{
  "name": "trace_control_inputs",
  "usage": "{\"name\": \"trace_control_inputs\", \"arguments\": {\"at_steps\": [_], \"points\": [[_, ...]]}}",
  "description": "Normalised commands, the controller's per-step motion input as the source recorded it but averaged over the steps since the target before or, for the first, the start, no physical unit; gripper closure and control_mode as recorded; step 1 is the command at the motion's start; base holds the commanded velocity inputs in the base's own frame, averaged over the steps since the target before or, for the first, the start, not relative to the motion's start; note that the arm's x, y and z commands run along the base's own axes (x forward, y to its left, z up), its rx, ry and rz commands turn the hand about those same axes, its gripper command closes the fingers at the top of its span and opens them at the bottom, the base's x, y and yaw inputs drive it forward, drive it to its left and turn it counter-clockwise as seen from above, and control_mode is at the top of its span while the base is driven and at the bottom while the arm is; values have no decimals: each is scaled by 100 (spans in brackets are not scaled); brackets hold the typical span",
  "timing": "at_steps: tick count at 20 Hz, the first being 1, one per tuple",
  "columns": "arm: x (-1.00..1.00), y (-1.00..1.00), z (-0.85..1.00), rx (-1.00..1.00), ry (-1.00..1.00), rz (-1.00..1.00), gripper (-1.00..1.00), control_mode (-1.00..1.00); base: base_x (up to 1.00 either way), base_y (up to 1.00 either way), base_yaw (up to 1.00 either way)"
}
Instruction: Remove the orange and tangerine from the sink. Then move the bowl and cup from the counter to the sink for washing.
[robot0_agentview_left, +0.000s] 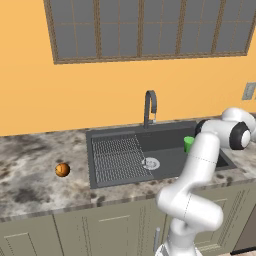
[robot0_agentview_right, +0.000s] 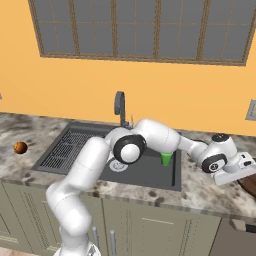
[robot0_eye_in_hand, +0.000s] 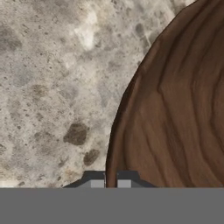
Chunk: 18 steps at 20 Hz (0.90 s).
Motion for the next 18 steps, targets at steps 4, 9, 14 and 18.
{"name": "trace_control_inputs", "arguments": {"at_steps": [4,9,14,18], "points": [[-21,1,21,1,0,0,100,-100,0,0,0],[-20,13,35,0,-1,0,100,-100,0,0,0],[-16,23,35,0,0,0,100,-100,0,0,0],[-16,22,40,0,0,4,100,-100,0,0,0]]}}
